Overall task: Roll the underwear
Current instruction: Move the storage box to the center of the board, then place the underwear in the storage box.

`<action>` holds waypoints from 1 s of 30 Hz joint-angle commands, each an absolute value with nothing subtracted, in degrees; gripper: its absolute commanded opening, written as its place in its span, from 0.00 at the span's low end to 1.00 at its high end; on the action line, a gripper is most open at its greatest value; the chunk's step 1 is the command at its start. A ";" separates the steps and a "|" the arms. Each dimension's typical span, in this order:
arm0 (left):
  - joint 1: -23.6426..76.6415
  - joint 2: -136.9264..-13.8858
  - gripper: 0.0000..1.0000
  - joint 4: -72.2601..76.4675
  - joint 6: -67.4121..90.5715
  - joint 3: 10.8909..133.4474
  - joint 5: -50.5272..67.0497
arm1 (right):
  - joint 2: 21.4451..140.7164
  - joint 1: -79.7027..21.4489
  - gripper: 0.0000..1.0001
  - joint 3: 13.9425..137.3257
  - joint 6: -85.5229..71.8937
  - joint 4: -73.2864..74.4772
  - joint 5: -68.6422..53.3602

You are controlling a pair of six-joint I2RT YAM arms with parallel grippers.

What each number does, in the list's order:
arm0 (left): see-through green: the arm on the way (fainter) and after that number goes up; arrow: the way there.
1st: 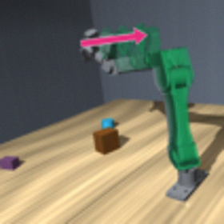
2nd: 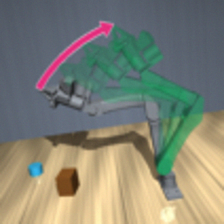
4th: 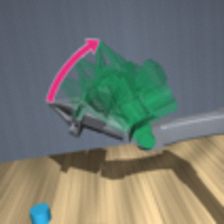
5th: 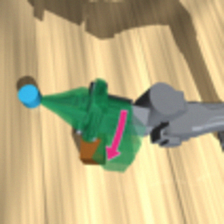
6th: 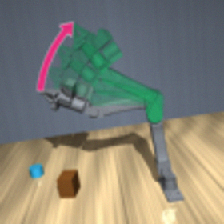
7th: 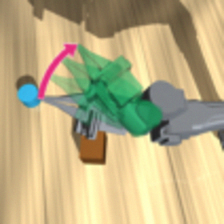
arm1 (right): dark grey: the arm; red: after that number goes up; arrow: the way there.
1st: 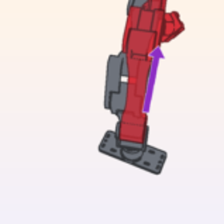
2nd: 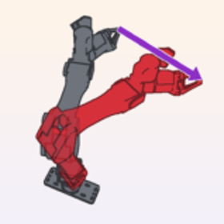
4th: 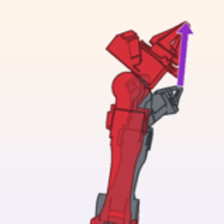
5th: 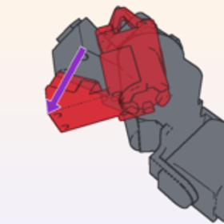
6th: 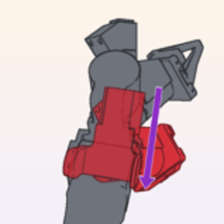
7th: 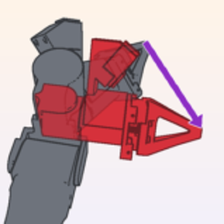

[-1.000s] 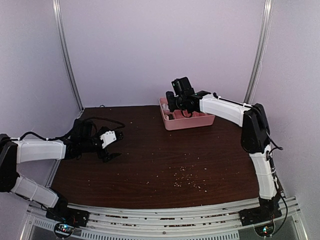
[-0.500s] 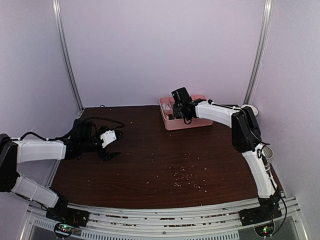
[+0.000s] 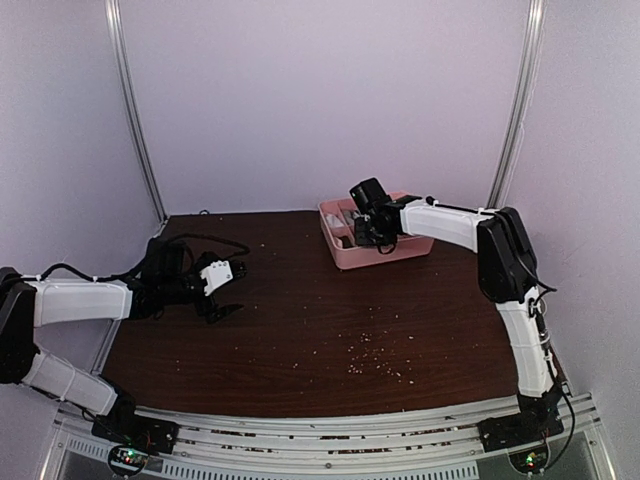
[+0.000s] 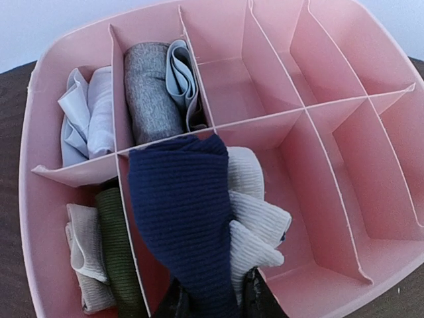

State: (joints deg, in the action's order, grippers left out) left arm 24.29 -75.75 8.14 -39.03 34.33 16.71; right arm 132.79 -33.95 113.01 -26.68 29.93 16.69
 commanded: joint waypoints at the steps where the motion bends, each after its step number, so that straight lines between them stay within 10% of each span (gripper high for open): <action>1: 23.90 -75.96 0.98 10.75 -38.07 34.02 16.96 | 126.88 -35.00 0.00 105.95 -30.37 39.61 11.71; 27: 23.91 -76.70 0.98 10.94 -37.95 34.22 16.38 | 135.17 -37.98 0.00 112.63 -25.93 56.15 14.37; 30: 23.85 -76.95 0.98 10.81 -38.05 34.30 16.37 | 135.28 -37.97 0.11 113.85 -25.69 56.94 15.75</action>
